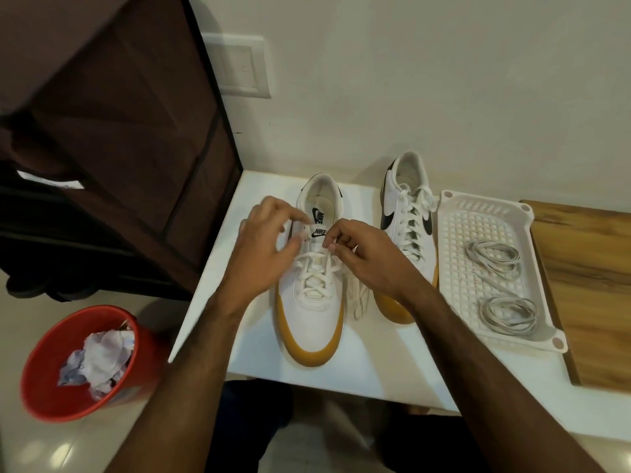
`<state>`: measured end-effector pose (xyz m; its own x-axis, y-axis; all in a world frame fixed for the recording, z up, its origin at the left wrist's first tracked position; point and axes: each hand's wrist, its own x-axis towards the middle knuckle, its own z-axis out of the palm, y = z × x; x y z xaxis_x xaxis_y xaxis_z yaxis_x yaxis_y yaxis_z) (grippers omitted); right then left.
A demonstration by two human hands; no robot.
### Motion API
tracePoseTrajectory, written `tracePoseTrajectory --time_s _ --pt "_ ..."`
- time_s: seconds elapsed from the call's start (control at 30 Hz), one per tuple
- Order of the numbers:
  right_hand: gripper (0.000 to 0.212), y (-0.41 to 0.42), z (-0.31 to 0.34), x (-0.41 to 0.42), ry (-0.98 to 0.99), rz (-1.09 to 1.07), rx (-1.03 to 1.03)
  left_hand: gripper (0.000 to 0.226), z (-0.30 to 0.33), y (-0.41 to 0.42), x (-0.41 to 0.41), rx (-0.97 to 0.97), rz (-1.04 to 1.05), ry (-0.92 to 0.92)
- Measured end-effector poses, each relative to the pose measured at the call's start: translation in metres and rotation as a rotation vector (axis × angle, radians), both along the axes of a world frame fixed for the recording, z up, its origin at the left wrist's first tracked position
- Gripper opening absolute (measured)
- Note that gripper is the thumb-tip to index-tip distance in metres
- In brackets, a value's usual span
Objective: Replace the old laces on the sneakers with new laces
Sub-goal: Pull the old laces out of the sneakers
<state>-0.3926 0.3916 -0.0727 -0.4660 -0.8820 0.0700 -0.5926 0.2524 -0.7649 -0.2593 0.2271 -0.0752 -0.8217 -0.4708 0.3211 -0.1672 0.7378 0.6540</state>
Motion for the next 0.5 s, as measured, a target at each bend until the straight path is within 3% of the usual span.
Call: tracePoseTrajectory --time_s 0.1,0.3,0.4,0.5 --pt "0.009 0.004 0.001 -0.003 -0.024 -0.007 -0.011 0.018 -0.009 0.012 -0.006 -0.150 -0.140 -0.170" --pt "0.002 0.005 0.004 0.001 -0.006 -0.045 -0.035 0.012 -0.012 0.016 -0.010 -0.222 -0.140 -0.183" --pt "0.002 0.005 0.004 0.000 0.011 -0.050 -0.009 0.007 -0.009 0.021 -0.012 -0.031 -0.052 -0.076" --pt "0.003 0.006 0.003 0.000 -0.003 -0.048 0.004 0.007 -0.003 0.009 -0.010 0.372 0.188 0.116"
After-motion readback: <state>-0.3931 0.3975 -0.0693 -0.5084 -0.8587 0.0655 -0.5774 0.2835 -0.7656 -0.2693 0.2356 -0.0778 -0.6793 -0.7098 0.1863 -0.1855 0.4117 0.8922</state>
